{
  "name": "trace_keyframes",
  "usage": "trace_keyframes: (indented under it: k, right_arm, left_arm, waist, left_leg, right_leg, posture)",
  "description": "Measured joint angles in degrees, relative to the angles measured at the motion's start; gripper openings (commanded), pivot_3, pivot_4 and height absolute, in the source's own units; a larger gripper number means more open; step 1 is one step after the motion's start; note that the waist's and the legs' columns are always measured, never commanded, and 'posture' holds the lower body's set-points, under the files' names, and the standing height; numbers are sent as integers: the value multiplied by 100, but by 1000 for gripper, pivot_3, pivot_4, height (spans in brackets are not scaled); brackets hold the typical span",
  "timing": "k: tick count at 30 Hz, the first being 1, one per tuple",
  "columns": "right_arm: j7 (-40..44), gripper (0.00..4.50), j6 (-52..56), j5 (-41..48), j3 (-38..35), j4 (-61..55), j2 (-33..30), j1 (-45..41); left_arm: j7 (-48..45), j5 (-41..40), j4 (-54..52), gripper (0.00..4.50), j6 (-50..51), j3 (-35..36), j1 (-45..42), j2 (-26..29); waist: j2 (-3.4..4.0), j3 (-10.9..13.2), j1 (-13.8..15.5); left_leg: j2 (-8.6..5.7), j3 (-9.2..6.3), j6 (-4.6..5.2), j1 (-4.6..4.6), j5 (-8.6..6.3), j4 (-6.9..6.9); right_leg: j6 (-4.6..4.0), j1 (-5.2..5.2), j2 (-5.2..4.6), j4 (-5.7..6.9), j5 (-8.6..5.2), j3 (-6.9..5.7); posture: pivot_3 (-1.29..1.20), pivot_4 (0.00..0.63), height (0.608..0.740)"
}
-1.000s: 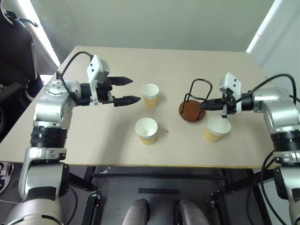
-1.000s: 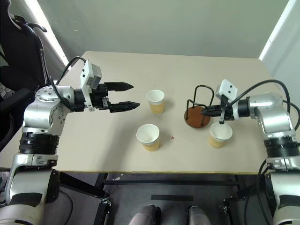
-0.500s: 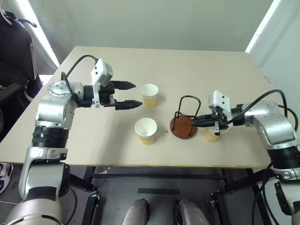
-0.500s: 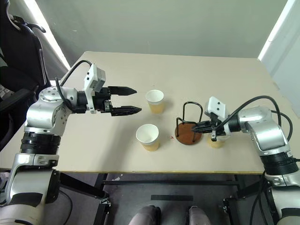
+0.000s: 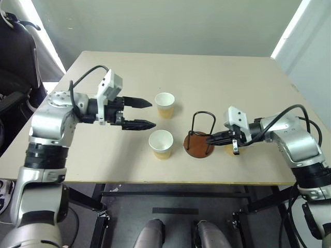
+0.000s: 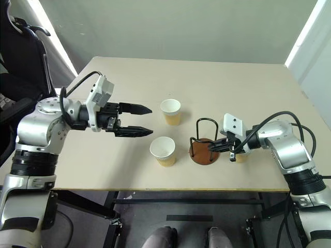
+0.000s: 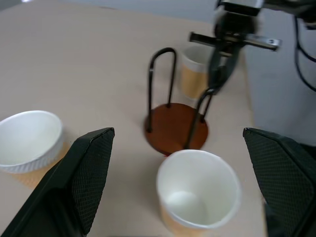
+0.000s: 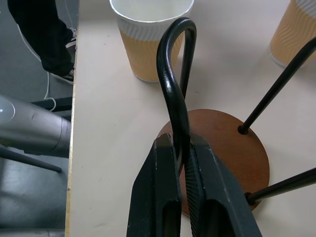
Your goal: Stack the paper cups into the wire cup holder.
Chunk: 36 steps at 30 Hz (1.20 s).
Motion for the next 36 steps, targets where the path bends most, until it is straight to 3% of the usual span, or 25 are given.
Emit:
trace_keyframes:
  k: [6, 17, 20, 27, 36]
  right_arm:
    - [22, 26, -157, -5, 39, 103, 0, -21]
    - [177, 26, -747, -226, 212, 778, 2, -339]
    - [194, 745, -815, -296, 234, 913, 1, -377]
    - [187, 3153, -830, -398, 271, 1050, 4, -377]
    - [259, 3153, -668, -316, 222, 853, -133, -377]
  left_arm:
    - [-427, -43, -200, 4500, 91, -254, 13, 333]
    - [-438, -42, -202, 4500, 88, -324, 28, 342]
    - [-434, -42, -202, 4500, 88, -324, 35, 343]
    - [-423, -42, -202, 4500, 84, -324, 76, 348]
    - [-414, 5, -202, 4500, -5, -355, 76, 347]
  waist:
    - [0, 0, 0]
    - [0, 0, -9]
    - [-1, -1, -7]
    - [-1, 0, -10]
    - [-1, 0, -8]
  left_leg:
    - [0, 0, 1, 0, -1, 2]
    - [2, 0, 2, 1, -1, 2]
    - [2, 0, 3, 1, 0, 2]
    - [2, 0, 3, 1, -1, 0]
    - [2, 0, 3, 0, -1, 0]
  right_leg:
    - [-26, 0, 0, 1, -16, 1]
    - [-26, 1, 0, 3, -15, 0]
    - [-27, 2, -1, 3, -16, 0]
    - [-26, 0, -1, 3, -15, 0]
    - [-27, 0, -1, 2, -16, 0]
  posture:
    - [0, 150, 740]
    - [0, 150, 740]
    - [0, 150, 740]
    - [0, 150, 740]
    - [0, 150, 740]
